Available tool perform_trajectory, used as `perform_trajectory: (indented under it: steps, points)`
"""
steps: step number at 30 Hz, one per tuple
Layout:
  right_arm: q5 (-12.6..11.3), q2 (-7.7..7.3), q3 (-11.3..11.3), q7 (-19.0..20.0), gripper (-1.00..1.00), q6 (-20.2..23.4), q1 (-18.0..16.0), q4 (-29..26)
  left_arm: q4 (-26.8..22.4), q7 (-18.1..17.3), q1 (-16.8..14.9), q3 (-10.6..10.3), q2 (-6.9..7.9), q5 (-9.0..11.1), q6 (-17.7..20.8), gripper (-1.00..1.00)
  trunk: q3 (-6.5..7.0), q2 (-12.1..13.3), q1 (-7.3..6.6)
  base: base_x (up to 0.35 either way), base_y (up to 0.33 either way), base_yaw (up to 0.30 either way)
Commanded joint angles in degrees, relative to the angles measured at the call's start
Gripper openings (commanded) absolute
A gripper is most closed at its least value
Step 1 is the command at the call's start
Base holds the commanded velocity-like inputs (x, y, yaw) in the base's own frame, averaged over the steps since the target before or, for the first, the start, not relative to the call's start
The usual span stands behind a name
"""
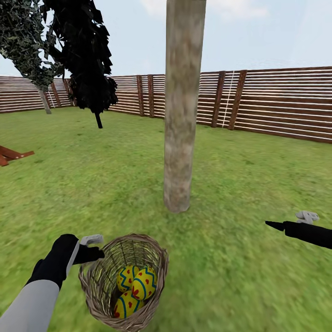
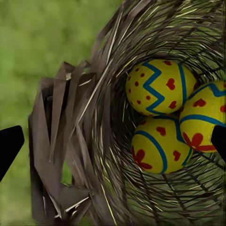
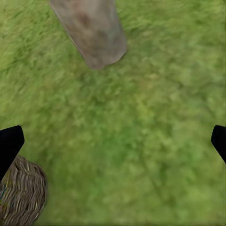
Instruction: Take the three Easter eggs out of the wicker basket on the lawn in the garden, then place them on the lawn next to a single tree (choose any tree) so that all three eggs are next to the same tree and none are left in the basket.
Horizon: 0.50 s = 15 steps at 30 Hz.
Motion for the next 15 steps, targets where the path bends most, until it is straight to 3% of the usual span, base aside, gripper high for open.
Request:
perform_trajectory:
  steps: [1, 15]
  points:
    - [-0.37, -0.01, -0.05, -0.05, 1.0, 0.42, -0.03, -0.01, -0.06, -0.56, -0.03, 0.14, -0.03, -0.53, 0.18, 1.0, 0.13, 0.39, -0.24, 0.0, 0.0, 0.0]
    - [-0.37, -0.01, -0.05, -0.05, 1.0, 0.42, -0.03, -0.01, -0.06, -0.54, -0.03, 0.2, -0.02, -0.53, 0.18, 1.0, 2.64, 6.01, -3.31, 0.0, 0.0, 0.0]
